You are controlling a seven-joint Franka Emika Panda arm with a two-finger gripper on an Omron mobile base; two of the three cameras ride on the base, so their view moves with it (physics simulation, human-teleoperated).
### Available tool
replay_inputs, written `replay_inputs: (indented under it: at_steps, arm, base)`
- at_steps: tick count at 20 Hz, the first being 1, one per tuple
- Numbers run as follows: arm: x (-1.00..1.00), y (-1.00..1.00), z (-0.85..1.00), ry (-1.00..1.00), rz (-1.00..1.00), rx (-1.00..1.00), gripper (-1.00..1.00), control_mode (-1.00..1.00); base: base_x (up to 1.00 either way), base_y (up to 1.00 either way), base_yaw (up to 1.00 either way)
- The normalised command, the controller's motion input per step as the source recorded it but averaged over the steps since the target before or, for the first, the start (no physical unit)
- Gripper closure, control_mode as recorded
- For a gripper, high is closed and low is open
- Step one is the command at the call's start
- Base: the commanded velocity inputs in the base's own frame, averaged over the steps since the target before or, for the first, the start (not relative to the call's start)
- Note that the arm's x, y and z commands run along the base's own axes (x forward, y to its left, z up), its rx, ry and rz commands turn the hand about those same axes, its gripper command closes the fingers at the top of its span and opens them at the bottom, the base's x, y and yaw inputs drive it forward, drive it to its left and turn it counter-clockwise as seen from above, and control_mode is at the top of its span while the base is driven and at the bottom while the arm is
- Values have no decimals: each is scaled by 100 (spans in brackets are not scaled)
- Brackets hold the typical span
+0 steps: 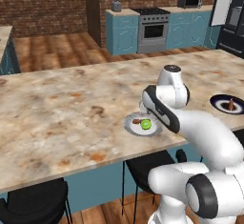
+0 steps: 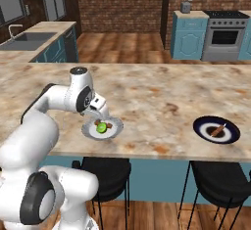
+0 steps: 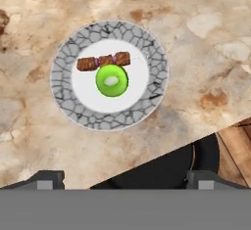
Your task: Pick up the kiwi and banana from the fridge and place one fruit on each plate on the dining counter.
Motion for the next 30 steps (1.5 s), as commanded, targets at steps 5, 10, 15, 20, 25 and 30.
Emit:
replay_inputs:
  at_steps: [5,10,15,20,25,30]
  arm:
    - [-90,0,70,-3,0,0,-100,-100]
    - [-90,4,53,0,0,0,-100,-100]
    - [-72,4,38,-11,0,-1,-100,-100]
    - [-49,1,15,-19,1,-3,-100,-100]
    - [-46,0,1,-23,4,0,-100,-100]
    - [-7,0,0,-2,0,0,-100,100]
  base:
    - [0,0,0]
    - [0,0,0]
    - [0,0,0]
    - [0,0,0]
    - [0,0,0]
    - [-2,0,0]
